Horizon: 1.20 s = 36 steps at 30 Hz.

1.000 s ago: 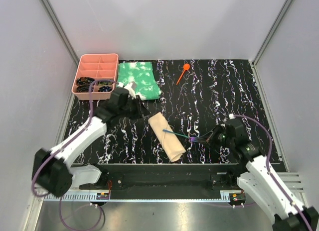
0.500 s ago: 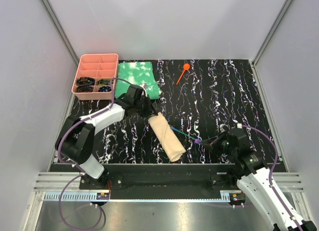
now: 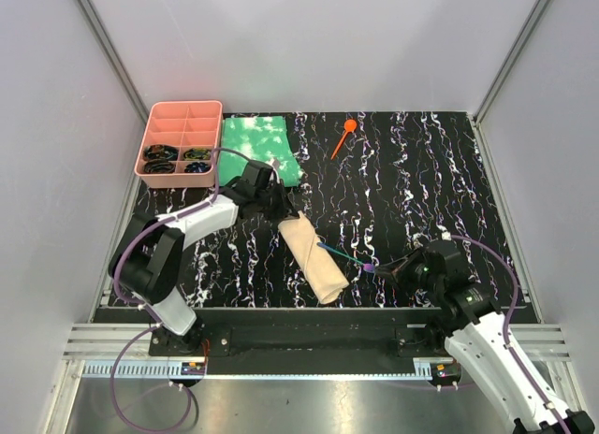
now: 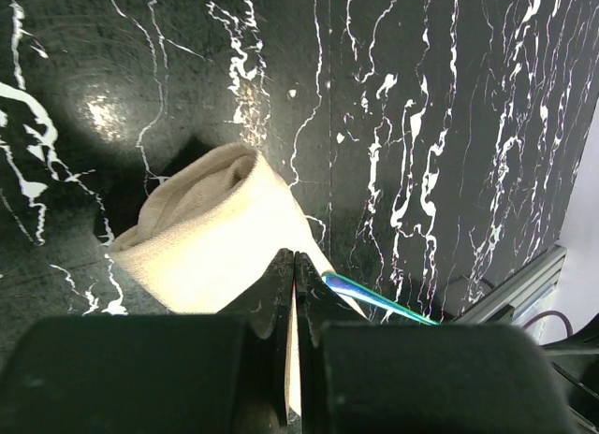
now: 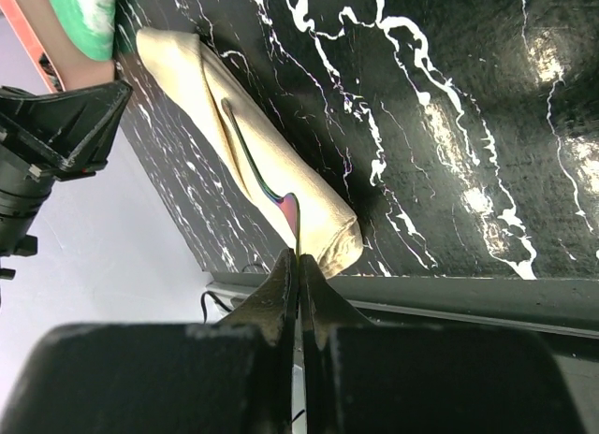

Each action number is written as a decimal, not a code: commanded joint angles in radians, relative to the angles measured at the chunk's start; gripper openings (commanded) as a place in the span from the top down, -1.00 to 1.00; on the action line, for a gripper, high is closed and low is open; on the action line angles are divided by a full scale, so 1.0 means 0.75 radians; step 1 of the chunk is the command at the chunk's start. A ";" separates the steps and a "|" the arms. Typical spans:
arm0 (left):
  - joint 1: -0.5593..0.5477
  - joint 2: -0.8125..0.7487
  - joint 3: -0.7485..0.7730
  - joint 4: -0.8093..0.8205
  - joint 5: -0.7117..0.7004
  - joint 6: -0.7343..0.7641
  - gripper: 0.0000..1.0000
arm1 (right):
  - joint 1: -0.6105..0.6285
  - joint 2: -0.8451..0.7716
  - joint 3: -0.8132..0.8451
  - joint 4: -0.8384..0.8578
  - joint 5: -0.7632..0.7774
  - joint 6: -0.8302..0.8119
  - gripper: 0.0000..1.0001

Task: Fold the napkin into a case and place the utensils inside
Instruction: Insert the fork into the folded napkin.

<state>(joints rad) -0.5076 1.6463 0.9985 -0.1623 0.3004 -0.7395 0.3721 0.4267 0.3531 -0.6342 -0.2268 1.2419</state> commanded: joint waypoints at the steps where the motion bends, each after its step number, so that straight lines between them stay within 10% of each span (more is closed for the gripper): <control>1: -0.021 0.028 0.043 0.071 -0.004 -0.008 0.95 | 0.005 0.012 -0.029 0.068 -0.045 -0.030 1.00; 20: -0.041 0.071 0.027 0.098 -0.067 -0.028 1.00 | 0.113 0.141 -0.186 0.522 0.002 0.105 1.00; 36: -0.043 0.004 -0.061 0.116 -0.143 -0.057 1.00 | 0.469 0.296 -0.260 0.809 0.484 0.328 1.00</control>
<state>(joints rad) -0.5358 1.7027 0.9829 -0.1215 0.2447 -0.7643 0.7113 0.6334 0.1822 -0.1360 0.0242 1.4399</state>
